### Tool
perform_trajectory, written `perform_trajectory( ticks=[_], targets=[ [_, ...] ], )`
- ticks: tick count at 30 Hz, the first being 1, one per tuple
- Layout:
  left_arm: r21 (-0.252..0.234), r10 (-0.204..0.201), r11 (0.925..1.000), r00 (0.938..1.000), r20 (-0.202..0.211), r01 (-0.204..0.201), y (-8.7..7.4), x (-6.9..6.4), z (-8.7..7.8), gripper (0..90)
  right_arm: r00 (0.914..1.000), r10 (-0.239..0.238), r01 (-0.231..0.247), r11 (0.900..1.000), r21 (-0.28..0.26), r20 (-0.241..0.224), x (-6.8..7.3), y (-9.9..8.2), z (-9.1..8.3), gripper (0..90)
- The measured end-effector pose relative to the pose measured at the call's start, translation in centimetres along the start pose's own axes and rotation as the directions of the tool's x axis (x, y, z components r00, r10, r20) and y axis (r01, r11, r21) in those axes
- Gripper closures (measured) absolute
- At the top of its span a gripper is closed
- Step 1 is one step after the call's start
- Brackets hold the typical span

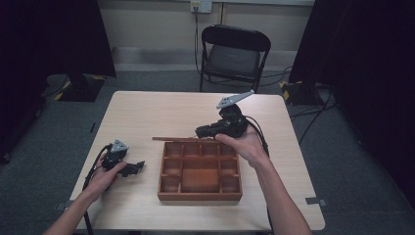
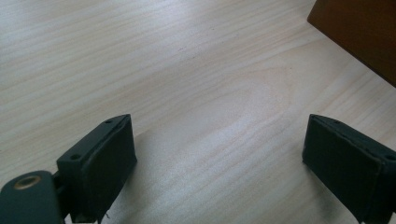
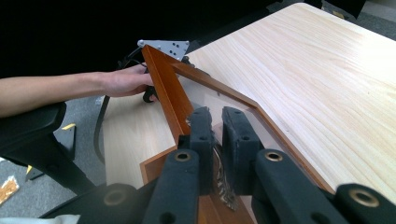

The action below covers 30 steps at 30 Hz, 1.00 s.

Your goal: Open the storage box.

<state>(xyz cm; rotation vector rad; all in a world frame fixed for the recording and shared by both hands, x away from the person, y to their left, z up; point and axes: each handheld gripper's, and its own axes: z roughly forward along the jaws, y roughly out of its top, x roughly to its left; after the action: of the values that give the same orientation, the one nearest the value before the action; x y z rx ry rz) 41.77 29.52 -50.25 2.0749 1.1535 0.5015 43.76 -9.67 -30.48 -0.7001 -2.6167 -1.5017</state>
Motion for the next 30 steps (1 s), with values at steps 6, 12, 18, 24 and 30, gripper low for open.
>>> perform_trajectory(
  ticks=[6,12,18,24,30],
  targets=[
    [0.000,0.000,1.0000,1.0000,-0.002,0.000,0.00,-0.01,0.00,8.7,0.9999,0.002,-0.002,1.0000,-0.003,0.014,0.27,-0.13,0.01,83.3],
    [0.000,-0.001,1.0000,1.0000,-0.002,0.001,0.00,-0.01,0.00,8.7,0.9996,0.017,-0.016,0.9995,-0.028,0.023,0.19,-0.19,-0.05,83.5],
    [0.000,0.000,1.0000,1.0000,-0.002,0.000,0.00,-0.01,0.00,8.7,0.9994,0.018,-0.017,0.9992,-0.035,0.029,0.17,-0.19,-0.06,83.7],
    [0.000,0.000,1.0000,1.0000,0.000,0.000,0.00,0.00,-0.01,8.7,0.9994,0.019,-0.017,0.9992,-0.036,0.029,0.16,-0.18,-0.06,83.6],
    [0.000,0.000,1.0000,1.0000,0.000,0.000,0.00,-0.01,-0.01,8.7,0.9994,0.025,-0.024,0.9991,-0.035,0.025,0.04,-0.22,-0.10,83.1]
  ],
)
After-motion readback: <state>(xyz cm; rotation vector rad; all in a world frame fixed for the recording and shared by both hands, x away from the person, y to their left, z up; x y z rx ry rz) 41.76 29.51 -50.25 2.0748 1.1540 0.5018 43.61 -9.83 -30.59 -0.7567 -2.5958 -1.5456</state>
